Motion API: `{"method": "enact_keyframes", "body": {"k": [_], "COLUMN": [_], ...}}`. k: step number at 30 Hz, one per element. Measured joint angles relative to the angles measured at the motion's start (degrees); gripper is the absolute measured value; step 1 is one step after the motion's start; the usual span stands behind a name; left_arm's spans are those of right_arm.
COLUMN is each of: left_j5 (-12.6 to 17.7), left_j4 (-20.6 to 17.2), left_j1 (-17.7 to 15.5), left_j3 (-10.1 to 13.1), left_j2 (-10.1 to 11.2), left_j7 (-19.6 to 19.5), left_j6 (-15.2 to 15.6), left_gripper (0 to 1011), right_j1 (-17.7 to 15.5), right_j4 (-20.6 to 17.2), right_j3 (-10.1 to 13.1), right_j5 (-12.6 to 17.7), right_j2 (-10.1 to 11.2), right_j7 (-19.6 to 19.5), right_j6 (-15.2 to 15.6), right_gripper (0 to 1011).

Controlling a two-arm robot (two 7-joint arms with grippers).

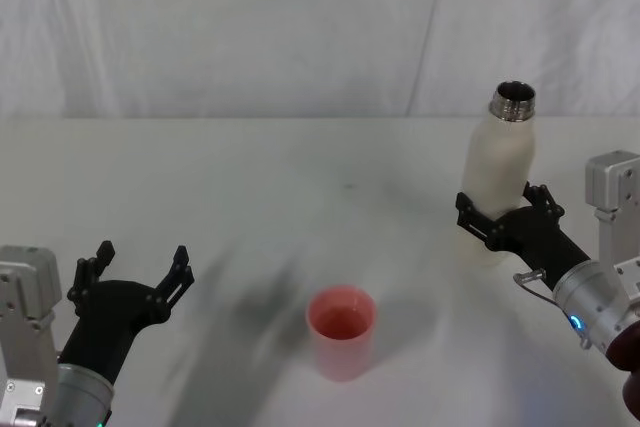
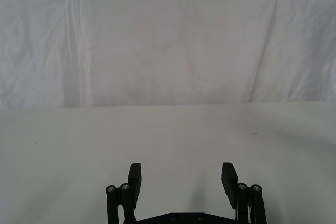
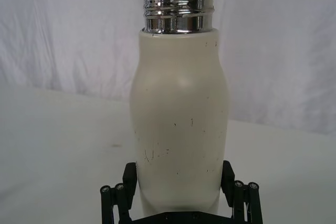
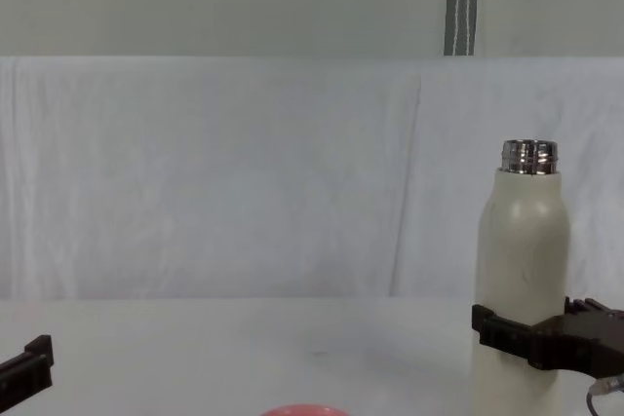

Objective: Grasp the thermos with one hand and pour water into the cup lid.

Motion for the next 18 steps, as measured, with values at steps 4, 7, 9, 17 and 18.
{"method": "enact_keyframes", "body": {"k": [4,7,9,17,18], "left_j5": [0.0,0.0,0.0,0.0,0.0], "left_j4": [0.0,0.0,0.0,0.0,0.0], "left_j1": [0.0,0.0,0.0,0.0,0.0], "left_j3": [0.0,0.0,0.0,0.0,0.0], "left_j2": [0.0,0.0,0.0,0.0,0.0], "left_j7": [0.0,0.0,0.0,0.0,0.0], "left_j6": [0.0,0.0,0.0,0.0,0.0], "left_gripper": [1001,1001,1001,1001,1001], "right_j1": [-0.4,-0.8,-1.1,-2.5,-2.5], "right_j4": [-0.3,-0.7,-0.8,-1.9,-1.9], "right_j3": [-0.2,-0.3,-0.4,-0.6,-0.6], "right_j5": [0.2,0.4,0.5,1.1,1.1], "right_j2": [0.4,0.8,1.0,2.0,2.0], "right_j7": [0.5,0.8,0.9,1.4,1.4], "right_j6": [0.3,0.6,0.6,1.0,1.0], "right_gripper": [1001,1002,1002,1002,1002]}}
